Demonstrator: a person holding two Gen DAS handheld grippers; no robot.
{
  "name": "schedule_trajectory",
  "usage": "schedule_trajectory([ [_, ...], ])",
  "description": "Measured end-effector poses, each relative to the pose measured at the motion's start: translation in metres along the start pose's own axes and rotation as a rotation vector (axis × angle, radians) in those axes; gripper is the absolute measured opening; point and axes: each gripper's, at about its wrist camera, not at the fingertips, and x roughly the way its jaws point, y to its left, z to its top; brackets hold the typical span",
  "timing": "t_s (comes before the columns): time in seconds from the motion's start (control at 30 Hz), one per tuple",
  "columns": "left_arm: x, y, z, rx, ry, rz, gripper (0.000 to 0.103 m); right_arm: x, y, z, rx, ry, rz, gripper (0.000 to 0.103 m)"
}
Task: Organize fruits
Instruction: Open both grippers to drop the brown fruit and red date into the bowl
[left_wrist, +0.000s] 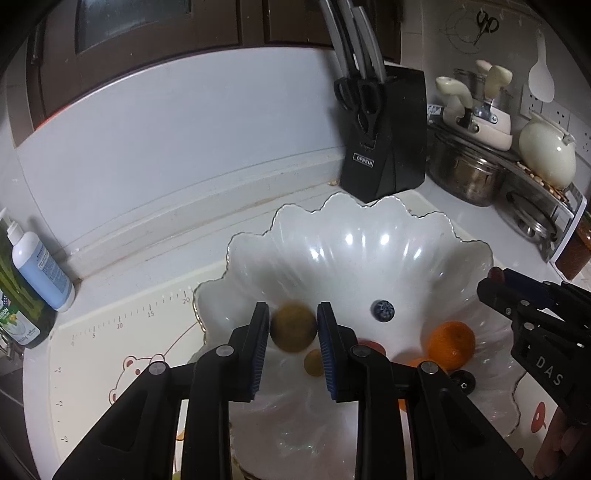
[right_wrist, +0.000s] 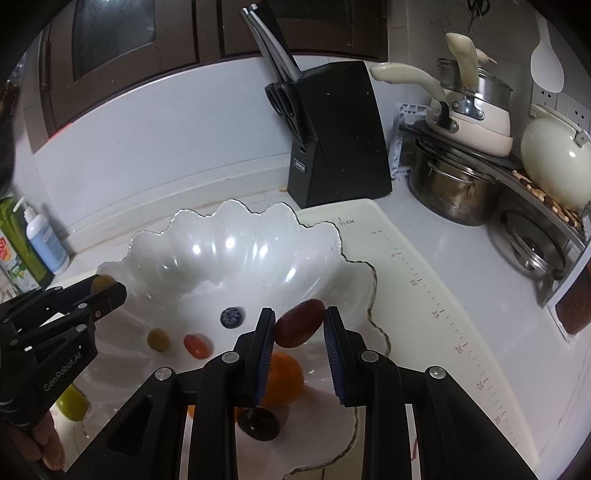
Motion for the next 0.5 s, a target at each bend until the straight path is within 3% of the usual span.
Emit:
schedule_trajectory([
  [0.1,-0.002,0.000,-0.002,0.002,-0.003,0.012,0.052,-0.003,-0.002,0.000,-0.002,-0.005,-0.024,0.033],
  [0.13,-0.003,0.000,-0.002,0.002,-0.008,0.021,0.059,-0.004,-0.002,0.001,-0.003,-0.011,-0.032,0.039],
  [0.3,-0.013,0.001,-0.001,0.015,-0.026,0.046,0.062,-0.019,-0.002,0.003,0.005,-0.054,-0.086,0.072],
  [0.37,-0.020,0.003,-0.002,0.008,-0.037,0.051,0.071,-0.027,-0.001,0.003,0.011,-0.076,-0.110,0.085],
  [0.5,-0.037,0.007,-0.002,-0.001,-0.064,0.061,0.082,-0.044,0.002,0.005,0.018,-0.106,-0.120,0.088],
])
